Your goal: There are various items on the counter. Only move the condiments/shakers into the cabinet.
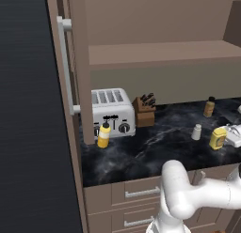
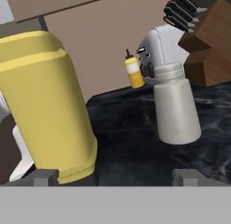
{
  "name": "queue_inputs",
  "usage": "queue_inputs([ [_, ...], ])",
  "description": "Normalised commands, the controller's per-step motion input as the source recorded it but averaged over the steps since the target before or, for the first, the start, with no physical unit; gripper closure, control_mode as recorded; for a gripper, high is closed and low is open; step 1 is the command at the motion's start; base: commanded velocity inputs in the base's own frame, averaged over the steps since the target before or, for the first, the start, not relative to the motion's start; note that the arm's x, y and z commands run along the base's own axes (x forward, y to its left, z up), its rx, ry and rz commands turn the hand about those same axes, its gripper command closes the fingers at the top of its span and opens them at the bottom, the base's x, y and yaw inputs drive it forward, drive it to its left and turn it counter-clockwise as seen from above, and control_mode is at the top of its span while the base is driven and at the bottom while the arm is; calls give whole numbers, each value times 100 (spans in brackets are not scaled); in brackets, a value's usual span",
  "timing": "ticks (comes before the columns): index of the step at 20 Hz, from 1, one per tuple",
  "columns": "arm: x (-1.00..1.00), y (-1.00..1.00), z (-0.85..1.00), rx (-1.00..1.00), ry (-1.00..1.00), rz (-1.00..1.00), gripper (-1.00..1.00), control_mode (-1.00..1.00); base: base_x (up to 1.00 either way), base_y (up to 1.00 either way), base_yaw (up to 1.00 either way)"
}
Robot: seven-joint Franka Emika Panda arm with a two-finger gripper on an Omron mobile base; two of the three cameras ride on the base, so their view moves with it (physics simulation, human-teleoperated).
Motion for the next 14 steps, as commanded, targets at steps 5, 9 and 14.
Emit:
queue_inputs([
  [5, -11, 7, 0, 0, -2, -6, -100, -100, 0, 0, 0],
  [9, -1, 8, 0, 0, -1, -7, -100, -100, 0, 0, 0],
  [14, 0, 2, 0, 1, 0, -6, -100, -100, 0, 0, 0],
])
